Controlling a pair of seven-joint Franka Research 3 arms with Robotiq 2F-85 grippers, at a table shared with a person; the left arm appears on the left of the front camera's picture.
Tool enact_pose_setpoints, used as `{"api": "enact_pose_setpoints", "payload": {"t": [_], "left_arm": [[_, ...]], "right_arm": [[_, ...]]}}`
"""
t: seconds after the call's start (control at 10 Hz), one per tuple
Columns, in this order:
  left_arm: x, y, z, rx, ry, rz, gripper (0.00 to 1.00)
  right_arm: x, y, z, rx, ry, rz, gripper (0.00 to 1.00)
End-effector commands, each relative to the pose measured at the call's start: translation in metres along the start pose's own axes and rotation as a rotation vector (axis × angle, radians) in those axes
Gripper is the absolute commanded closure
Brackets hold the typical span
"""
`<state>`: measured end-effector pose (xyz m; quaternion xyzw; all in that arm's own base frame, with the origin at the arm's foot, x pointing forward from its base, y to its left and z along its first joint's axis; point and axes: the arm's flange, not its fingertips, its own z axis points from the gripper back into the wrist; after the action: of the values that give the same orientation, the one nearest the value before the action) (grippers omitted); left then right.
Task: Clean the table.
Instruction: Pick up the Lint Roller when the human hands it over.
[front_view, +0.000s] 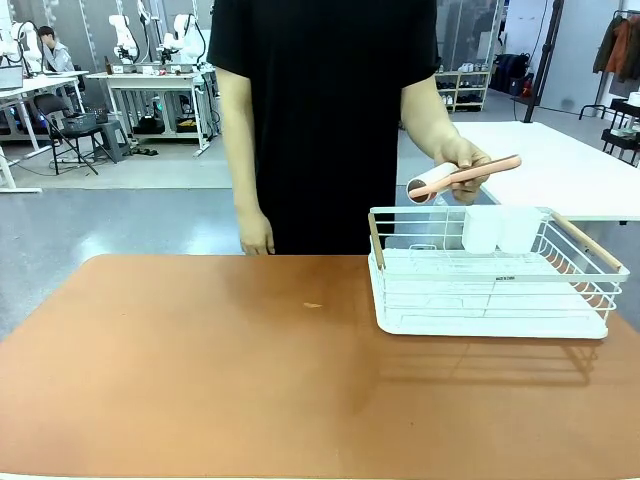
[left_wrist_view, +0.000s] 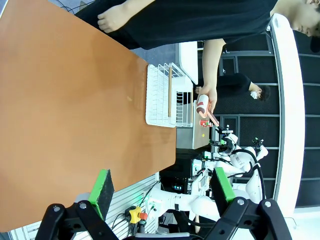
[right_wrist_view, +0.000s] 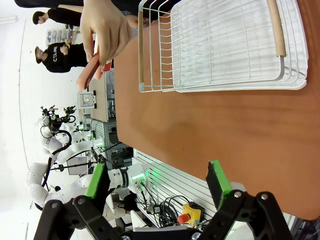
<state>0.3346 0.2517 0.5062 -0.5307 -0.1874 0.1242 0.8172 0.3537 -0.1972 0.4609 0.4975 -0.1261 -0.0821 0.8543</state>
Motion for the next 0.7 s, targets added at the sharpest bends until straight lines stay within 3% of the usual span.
{"api": "enact_pose_setpoints", "payload": {"t": [0.0, 0.3, 0.6], "left_arm": [[-0.003, -0.002, 0.003, -0.019, 0.000, -0.008, 0.00], [-0.003, -0.002, 0.003, -0.019, 0.000, -0.008, 0.00], [-0.003, -0.002, 0.003, -0.019, 0.000, -0.008, 0.00]], "right_arm": [[0.000, 0.000, 0.000, 0.000, 0.000, 0.000, 0.00], [-0.033, 0.076, -0.011, -0.048, -0.168, -0.091, 0.00], [-0.031, 0.144, -0.068, -0.103, -0.208, -0.236, 0.00]]}}
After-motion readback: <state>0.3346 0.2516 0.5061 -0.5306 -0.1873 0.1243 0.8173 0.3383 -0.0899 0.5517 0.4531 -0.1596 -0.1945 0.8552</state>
